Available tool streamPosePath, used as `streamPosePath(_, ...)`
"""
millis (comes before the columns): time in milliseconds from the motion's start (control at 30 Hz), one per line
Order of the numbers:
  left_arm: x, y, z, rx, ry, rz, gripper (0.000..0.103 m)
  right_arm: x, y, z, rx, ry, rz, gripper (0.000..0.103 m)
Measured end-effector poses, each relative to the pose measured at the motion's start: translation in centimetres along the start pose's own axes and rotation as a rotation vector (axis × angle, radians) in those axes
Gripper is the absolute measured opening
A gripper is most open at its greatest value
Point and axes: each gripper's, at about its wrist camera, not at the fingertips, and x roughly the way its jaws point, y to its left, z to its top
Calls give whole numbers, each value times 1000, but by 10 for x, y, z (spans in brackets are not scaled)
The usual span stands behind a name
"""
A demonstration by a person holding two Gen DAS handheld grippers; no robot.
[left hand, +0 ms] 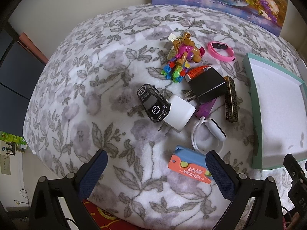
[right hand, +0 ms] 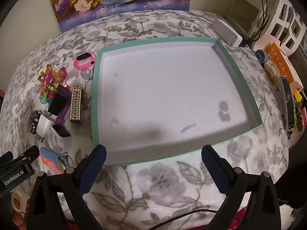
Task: Organize rigid objects
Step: 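Reach the left gripper to the orange-and-blue card and grasp it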
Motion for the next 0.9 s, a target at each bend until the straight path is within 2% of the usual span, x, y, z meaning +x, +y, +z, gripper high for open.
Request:
streamPosePath(500,0,-2,0,9,8,1,103,4,-3,-9,-7,0,5,100)
streamPosePath(900,0,-2,-1,10,8,0,103,2,0,-3,-1,-5,0,100)
